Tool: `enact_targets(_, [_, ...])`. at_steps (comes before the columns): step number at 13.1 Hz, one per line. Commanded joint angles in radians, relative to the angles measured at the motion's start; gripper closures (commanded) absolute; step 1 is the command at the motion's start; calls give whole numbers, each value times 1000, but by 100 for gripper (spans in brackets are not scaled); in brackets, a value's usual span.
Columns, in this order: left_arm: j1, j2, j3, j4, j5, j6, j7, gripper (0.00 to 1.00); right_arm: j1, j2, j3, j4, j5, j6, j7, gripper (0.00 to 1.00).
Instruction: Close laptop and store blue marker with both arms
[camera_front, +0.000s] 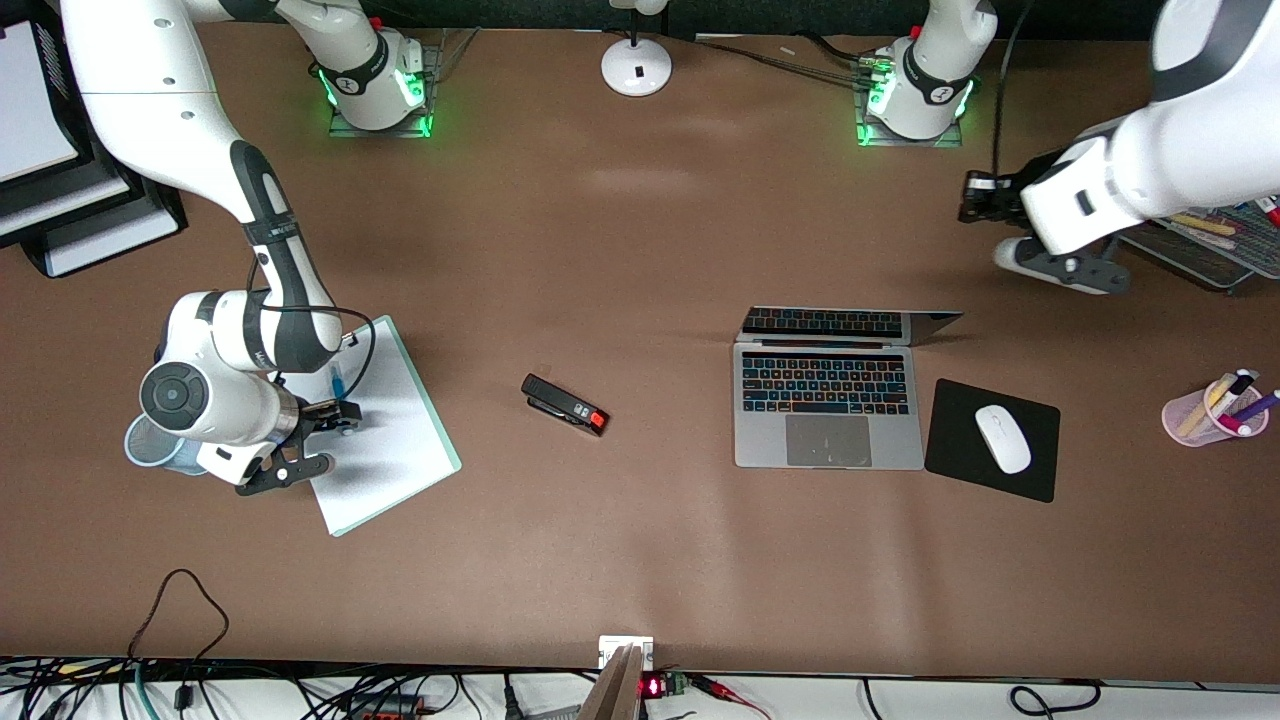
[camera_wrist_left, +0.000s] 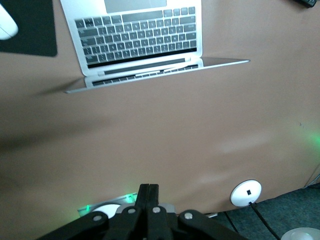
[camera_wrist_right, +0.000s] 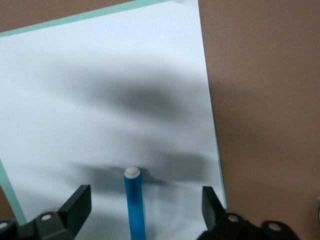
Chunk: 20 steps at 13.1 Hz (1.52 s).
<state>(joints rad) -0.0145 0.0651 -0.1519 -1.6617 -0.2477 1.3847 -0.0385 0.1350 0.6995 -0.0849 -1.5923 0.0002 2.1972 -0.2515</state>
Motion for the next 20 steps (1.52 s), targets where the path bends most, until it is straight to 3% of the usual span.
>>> enact_targets(1, [-2, -2, -67, -39, 36, 34, -154, 100, 1, -18, 1, -26, -5, 9, -18, 26])
enact_targets(4, [-1, -5, -197, -120, 112, 141, -317, 100, 1, -18, 1, -40, -5, 6, -32, 26])
enact_targets(7, [-4, 1, -250, -223, 136, 296, -389, 100, 1, -18, 1, -40, -3, 6, -31, 26])
enact_targets(13, [10, 21, -255, -401, 206, 551, -391, 100, 5, -6, 2, -38, -5, 9, -31, 34])
enact_targets(20, [11, 94, -248, -421, 215, 770, -374, 100, 20, 14, 2, -32, -2, 15, -29, 40])
